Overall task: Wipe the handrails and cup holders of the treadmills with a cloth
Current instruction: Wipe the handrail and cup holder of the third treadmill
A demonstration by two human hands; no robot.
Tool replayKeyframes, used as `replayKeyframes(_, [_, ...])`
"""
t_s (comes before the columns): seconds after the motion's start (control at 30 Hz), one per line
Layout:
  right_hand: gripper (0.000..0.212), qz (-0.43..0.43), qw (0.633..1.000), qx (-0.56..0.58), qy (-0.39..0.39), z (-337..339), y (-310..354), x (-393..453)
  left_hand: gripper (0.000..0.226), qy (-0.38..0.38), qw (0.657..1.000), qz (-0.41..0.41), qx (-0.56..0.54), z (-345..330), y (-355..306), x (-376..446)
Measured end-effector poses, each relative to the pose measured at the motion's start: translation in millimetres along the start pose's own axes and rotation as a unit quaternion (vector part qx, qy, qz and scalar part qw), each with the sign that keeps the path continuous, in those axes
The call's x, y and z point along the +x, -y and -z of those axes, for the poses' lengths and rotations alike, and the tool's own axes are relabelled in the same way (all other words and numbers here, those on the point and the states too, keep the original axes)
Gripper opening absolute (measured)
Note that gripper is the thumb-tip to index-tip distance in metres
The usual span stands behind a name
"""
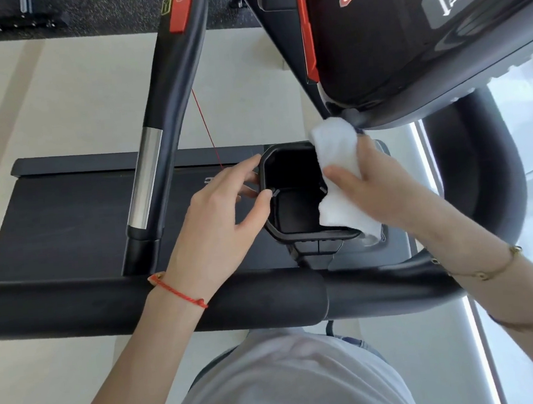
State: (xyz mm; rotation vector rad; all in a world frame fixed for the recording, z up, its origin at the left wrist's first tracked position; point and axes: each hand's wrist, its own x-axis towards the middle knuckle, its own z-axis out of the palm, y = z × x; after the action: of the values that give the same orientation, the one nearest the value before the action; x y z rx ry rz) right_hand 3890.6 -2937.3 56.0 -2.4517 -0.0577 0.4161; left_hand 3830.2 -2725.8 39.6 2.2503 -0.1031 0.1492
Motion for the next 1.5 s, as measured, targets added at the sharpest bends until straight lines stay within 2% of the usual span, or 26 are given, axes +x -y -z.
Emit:
replayKeyframes(0.13, [0.037, 0.024, 0.999, 0.010, -0.021, -3, -7, -21, 0.049, 0.001, 1.000, -0.002, 0.003, 1, -1, -1])
replayKeyframes(0.27, [0.020, 0.031, 0.996, 0.065, -0.048, -2, -13, -55, 0.047, 0.001, 1.000, 0.001, 0.005, 1, -2, 0])
replayKeyframes(0.37, [0.046, 0.059, 0.996, 0.046, -0.049, -2, -15, -76, 0.046, 0.001, 1.000, -0.001, 0.000, 0, -2, 0])
replayKeyframes(0.43, [0.056, 0.110, 0.993, 0.014, -0.043, 0, -14, -84, 0.047, 0.000, 1.000, -0.003, -0.003, 0, -2, 0])
replayKeyframes(0.5, [0.051, 0.203, 0.979, -0.036, -0.009, 5, -9, -84, 0.047, -0.003, 1.000, -0.008, -0.006, -1, -1, 0])
replayKeyframes(0.57, [0.051, 0.304, 0.944, -0.111, 0.063, 10, -5, -79, 0.047, -0.007, 1.000, -0.015, -0.005, -1, 1, 0])
replayKeyframes(0.63, [0.055, 0.348, 0.915, -0.164, 0.119, 11, 3, -71, 0.047, -0.006, 1.000, -0.018, -0.001, -1, 1, 0])
replayKeyframes(0.8, [0.060, 0.321, 0.907, -0.220, 0.160, -6, 26, -50, 0.047, -0.008, 1.000, -0.013, 0.001, -1, 0, 0])
replayKeyframes(1.07, [0.056, 0.315, 0.877, -0.336, 0.138, 12, 11, -66, 0.046, -0.006, 1.000, -0.006, -0.004, -1, 0, 0])
replayKeyframes(1.17, [0.053, 0.318, 0.877, -0.335, 0.135, 2, 24, -50, 0.046, -0.007, 1.000, -0.004, -0.004, -1, 0, 0])
replayKeyframes(1.3, [0.049, 0.287, 0.894, -0.298, 0.172, -13, 33, -34, 0.046, -0.005, 1.000, 0.003, -0.013, -1, 1, 0])
replayKeyframes(1.4, [0.044, 0.318, 0.891, -0.302, 0.116, -10, 22, -46, 0.046, -0.006, 1.000, 0.001, -0.008, 0, 1, 0])
replayKeyframes(1.5, [0.044, 0.320, 0.889, -0.310, 0.103, -3, 15, -57, 0.045, -0.003, 1.000, -0.005, -0.007, -1, -1, 0])
